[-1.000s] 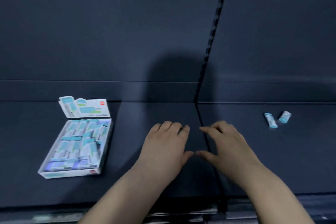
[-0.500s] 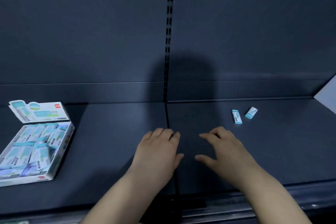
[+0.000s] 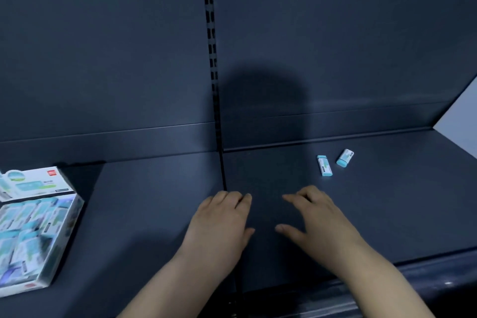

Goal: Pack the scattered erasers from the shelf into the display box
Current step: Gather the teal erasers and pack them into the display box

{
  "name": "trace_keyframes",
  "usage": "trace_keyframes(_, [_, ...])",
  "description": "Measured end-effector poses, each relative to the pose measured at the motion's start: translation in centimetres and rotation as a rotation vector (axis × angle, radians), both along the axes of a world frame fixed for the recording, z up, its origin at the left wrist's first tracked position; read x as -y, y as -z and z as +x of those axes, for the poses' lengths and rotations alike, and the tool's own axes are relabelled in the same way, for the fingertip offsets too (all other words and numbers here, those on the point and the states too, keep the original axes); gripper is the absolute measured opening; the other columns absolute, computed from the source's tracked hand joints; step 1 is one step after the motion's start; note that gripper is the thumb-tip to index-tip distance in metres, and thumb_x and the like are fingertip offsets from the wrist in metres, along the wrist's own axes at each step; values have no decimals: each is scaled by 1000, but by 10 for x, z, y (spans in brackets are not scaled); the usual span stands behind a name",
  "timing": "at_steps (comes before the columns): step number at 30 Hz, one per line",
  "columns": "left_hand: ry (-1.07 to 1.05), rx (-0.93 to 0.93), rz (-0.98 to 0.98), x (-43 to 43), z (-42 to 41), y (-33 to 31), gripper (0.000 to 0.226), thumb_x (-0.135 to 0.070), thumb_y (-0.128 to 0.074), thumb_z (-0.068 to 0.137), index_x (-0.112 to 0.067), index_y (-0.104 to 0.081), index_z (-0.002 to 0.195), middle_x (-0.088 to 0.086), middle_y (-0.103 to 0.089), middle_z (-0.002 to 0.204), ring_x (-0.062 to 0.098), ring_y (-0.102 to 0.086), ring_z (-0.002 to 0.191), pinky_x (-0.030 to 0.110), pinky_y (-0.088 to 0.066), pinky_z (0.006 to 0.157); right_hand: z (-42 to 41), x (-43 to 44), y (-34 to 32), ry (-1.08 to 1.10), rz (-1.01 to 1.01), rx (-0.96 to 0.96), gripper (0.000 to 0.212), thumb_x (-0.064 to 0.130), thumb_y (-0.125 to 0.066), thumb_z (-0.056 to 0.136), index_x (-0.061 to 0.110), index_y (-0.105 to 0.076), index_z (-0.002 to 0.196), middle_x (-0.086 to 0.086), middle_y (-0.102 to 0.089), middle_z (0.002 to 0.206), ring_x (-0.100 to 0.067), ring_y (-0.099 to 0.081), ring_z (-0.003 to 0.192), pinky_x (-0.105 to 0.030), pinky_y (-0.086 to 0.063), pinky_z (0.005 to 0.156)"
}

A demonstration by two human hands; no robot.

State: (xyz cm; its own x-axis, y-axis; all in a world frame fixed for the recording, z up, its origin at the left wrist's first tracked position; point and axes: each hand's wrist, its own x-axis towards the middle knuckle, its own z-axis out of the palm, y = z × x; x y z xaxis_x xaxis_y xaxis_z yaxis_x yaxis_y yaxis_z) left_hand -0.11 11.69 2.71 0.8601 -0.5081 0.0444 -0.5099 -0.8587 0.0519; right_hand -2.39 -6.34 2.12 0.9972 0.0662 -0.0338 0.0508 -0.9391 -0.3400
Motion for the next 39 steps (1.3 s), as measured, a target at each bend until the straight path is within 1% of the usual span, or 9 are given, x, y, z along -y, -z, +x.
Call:
trace_keyframes(4, [-38,8,7,37,6,3,62,-44,-37,97,-20,-13,149,-5,-28,147,16,-25,135,27,-18,110,7,35,3,-40,8,33,65,54,-53,85,29,-33,142,10,-36,127,-9,-33,124,-23,-31,106])
trace_keyframes(10, [-118,-30,-58,112,15,6,63,-43,-42,96,-22,-15,149,-4,-27,148,17,-23,135,27,-16,110,31,122,-2,-101,-73,11,67,55,-55,84,27,-34,141,8,-36,128,-11,-34,123,-23,-31,106])
trace_keyframes(14, [-168,-54,-38,164,21,11,64,-41,-43,95,-21,-15,149,-3,-27,148,18,-22,135,28,-17,110,55,188,-3,-111,-104,1,67,54,-56,84,26,-35,141,6,-37,128,-12,-35,123,-23,-31,106])
trace_keyframes(17, [-233,-74,-11,186,28,16,63,-41,-44,95,-22,-17,149,-4,-26,148,19,-22,136,29,-19,109,73,214,3,-136,-93,-22,66,52,-57,84,25,-35,140,3,-38,127,-15,-36,122,-24,-32,106])
trace_keyframes(22, [-304,-134,44,202,39,17,60,-38,-44,96,-23,-19,148,-3,-26,150,20,-23,137,30,-21,109,106,232,10,-140,-33,-79,64,47,-59,84,23,-37,140,0,-37,131,-17,-36,125,-27,-34,105])
trace_keyframes(27, [-325,-160,71,203,63,18,59,-32,-47,95,-24,-22,147,-2,-29,149,20,-28,135,31,-23,108,132,230,19,-76,27,-112,69,47,-60,85,18,-33,142,-5,-33,138,-22,-32,130,-30,-33,105])
trace_keyframes(32, [-269,-270,51,209,90,20,70,-25,-50,94,-27,-7,150,-10,-11,157,17,-13,143,31,-16,113,145,217,30,-67,36,-184,79,50,-63,81,17,-28,144,-7,-30,140,-23,-28,132,-32,-30,107])
trace_keyframes(34, [-240,-306,11,211,100,24,72,-27,-50,95,-29,-4,150,-13,-6,157,16,-10,144,31,-14,114,146,214,36,-66,52,-164,77,47,-66,79,19,-32,141,-6,-34,137,-22,-30,129,-31,-31,107])
trace_keyframes(39, [-218,-324,3,219,114,30,68,-38,-49,94,-29,-9,150,-11,-11,157,19,-9,144,37,-14,115,134,215,35,-117,223,-157,64,33,-68,81,25,-37,137,2,-42,131,-14,-38,124,-22,-32,103])
